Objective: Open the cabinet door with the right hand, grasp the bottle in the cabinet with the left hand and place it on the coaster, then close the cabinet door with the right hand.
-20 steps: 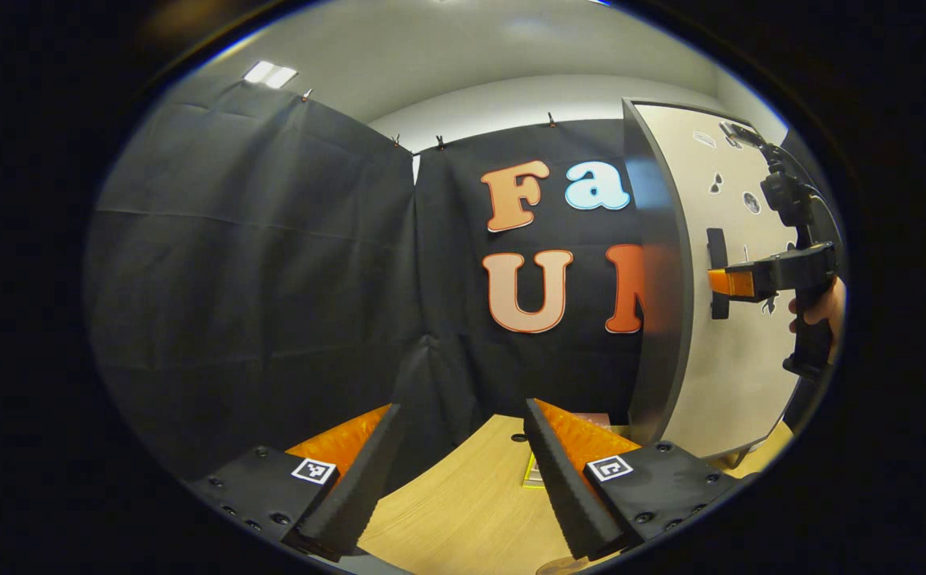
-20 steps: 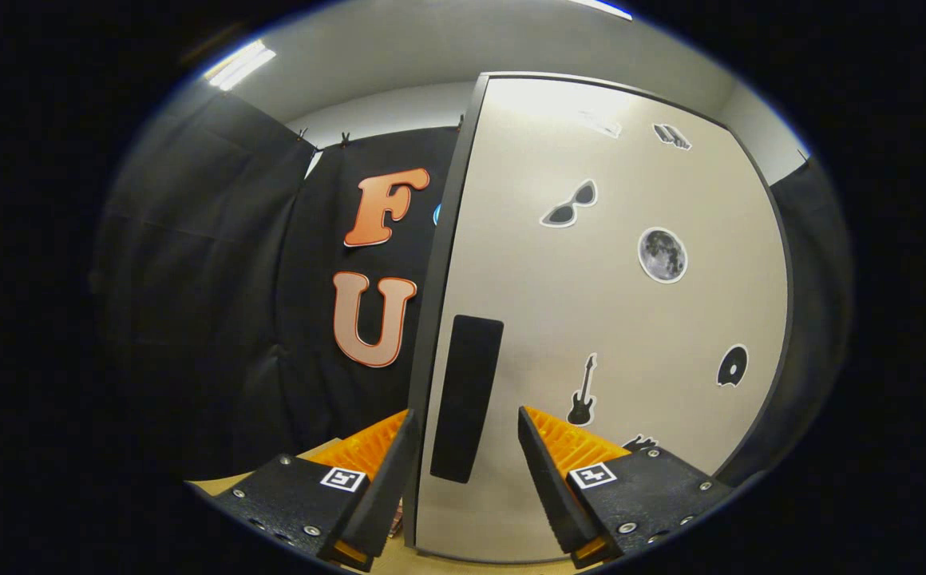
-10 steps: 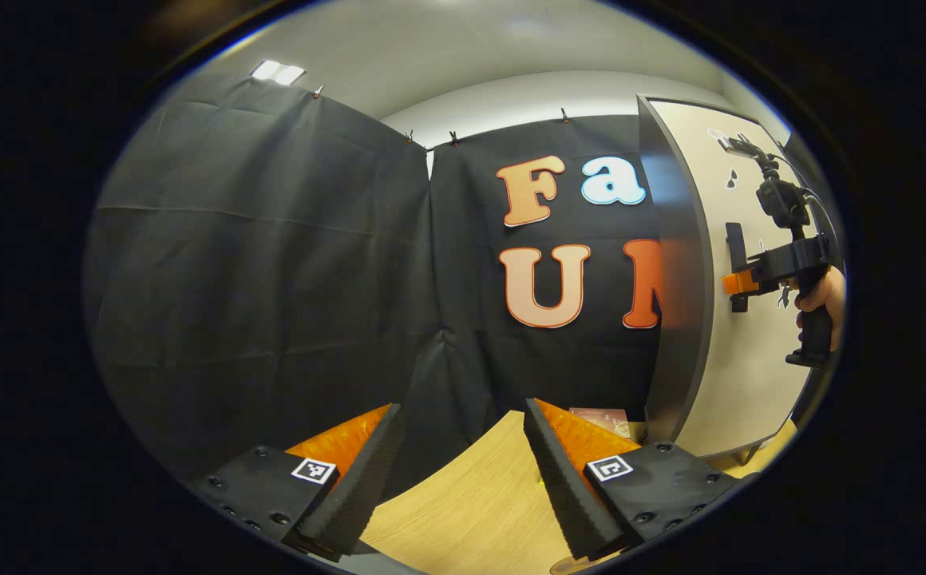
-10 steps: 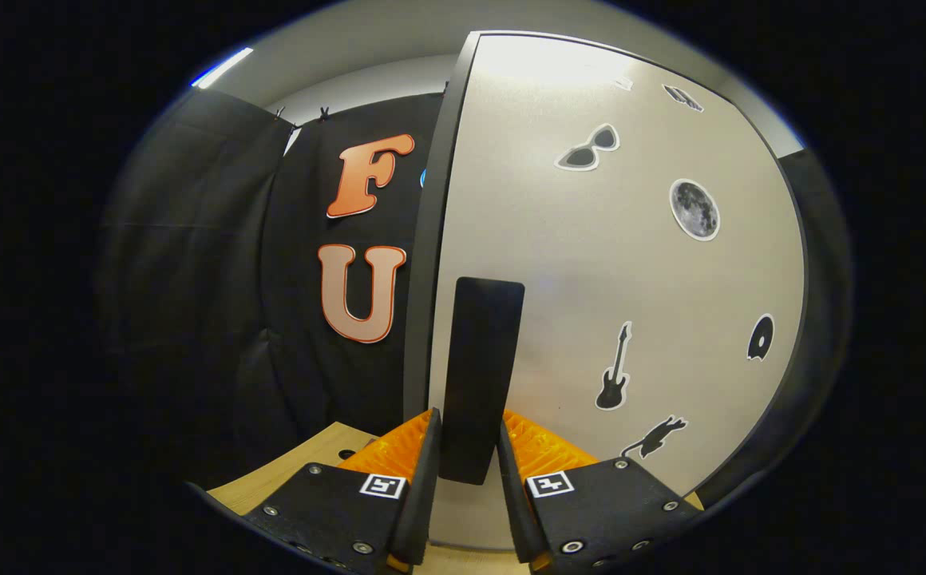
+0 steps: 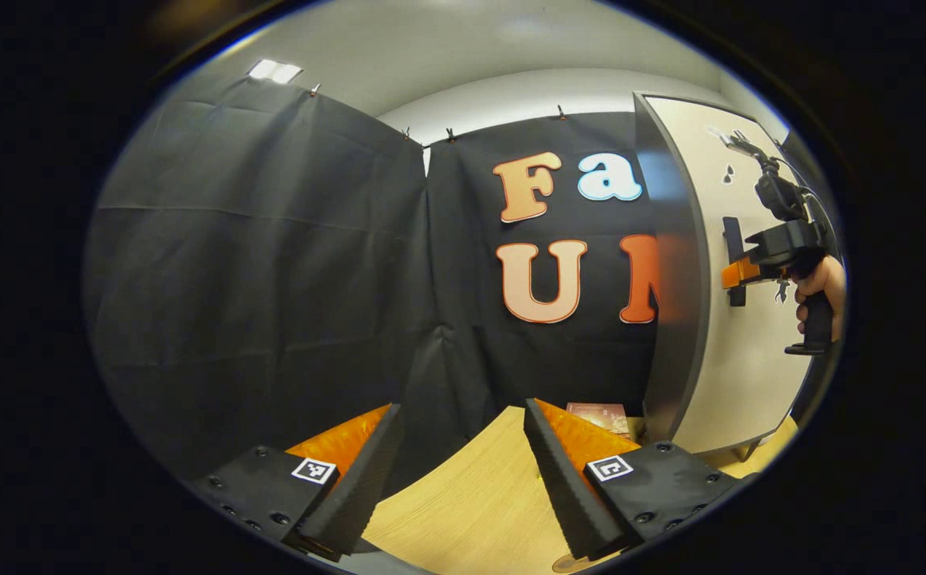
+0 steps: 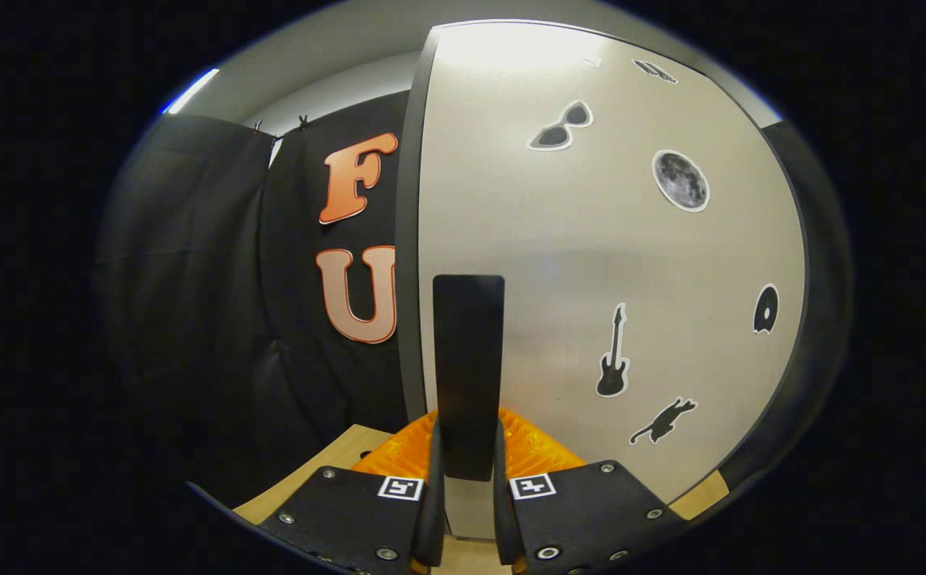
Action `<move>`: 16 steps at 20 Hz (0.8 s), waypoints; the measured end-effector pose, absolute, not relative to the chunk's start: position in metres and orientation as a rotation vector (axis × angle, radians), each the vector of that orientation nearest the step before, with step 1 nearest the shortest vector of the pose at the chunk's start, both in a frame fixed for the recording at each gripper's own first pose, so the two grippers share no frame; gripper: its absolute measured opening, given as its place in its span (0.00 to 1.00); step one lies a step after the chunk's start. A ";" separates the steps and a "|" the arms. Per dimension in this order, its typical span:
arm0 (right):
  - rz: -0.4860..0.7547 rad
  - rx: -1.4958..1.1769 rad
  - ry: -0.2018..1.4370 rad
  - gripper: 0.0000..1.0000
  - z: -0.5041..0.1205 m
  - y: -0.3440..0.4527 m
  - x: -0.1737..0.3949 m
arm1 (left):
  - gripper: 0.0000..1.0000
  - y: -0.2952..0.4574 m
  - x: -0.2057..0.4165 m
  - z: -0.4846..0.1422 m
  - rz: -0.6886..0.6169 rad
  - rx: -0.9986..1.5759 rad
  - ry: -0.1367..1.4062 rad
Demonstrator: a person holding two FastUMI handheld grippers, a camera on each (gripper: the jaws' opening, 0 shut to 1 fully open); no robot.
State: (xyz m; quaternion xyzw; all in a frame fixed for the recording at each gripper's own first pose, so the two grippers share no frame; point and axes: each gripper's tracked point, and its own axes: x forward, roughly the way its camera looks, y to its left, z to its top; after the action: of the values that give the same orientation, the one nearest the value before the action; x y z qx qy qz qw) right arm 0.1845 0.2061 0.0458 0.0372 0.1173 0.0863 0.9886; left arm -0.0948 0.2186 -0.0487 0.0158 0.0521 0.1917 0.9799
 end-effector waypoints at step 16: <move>0.343 0.136 0.246 0.25 0.067 0.205 0.123 | 0.97 0.129 -0.051 -0.058 0.143 0.035 0.121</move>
State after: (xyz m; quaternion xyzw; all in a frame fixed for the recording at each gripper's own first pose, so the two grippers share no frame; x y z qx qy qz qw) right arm 0.1227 0.2055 0.0669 0.0675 0.1221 0.1700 0.9755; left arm -0.0507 0.1289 -0.0578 0.0175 0.0603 0.0716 0.9955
